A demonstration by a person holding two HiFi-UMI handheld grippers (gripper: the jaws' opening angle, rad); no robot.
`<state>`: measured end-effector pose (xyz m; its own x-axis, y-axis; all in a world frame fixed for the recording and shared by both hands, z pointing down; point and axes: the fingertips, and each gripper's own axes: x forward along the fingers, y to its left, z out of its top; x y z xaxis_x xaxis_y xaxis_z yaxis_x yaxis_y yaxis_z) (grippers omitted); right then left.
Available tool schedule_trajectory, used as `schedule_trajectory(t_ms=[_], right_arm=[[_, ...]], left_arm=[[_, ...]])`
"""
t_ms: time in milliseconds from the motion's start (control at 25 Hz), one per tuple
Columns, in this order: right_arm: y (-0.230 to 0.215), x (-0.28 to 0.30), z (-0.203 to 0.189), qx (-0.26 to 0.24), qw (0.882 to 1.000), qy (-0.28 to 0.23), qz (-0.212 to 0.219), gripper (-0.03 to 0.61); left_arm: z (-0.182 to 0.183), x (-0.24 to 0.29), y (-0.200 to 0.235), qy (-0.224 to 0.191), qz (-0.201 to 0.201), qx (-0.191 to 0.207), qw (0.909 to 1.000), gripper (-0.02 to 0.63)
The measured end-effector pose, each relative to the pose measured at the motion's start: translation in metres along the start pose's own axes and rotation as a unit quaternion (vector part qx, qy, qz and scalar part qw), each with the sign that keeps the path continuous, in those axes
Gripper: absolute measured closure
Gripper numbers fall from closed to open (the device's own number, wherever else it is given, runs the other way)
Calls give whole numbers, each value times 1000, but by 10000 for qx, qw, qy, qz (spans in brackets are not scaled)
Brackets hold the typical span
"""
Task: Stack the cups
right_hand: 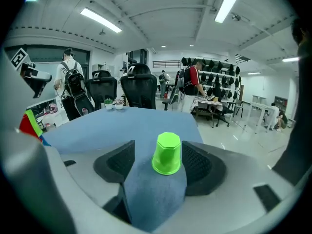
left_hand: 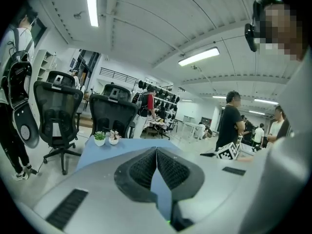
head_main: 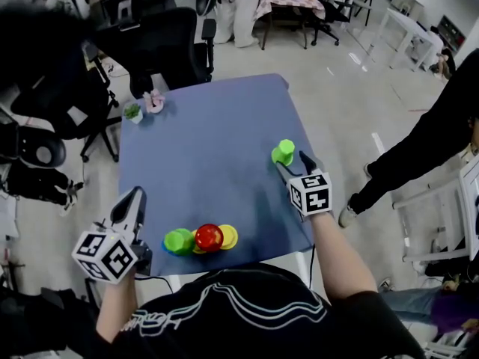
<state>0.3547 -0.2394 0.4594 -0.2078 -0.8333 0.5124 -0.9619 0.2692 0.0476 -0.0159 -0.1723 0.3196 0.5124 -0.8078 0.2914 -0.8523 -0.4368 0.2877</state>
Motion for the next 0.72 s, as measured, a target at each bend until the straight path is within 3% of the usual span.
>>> schedule_trajectory(t_ms=[280, 720], right_arm=[[-17, 33, -15, 135, 9997, 196, 48, 276], [-20, 60, -25, 89, 9996, 235, 123, 276]], left_arm=[[5, -2, 17, -171, 475, 230, 9985, 588], [-10, -5, 49, -193, 921, -41, 9956, 588]])
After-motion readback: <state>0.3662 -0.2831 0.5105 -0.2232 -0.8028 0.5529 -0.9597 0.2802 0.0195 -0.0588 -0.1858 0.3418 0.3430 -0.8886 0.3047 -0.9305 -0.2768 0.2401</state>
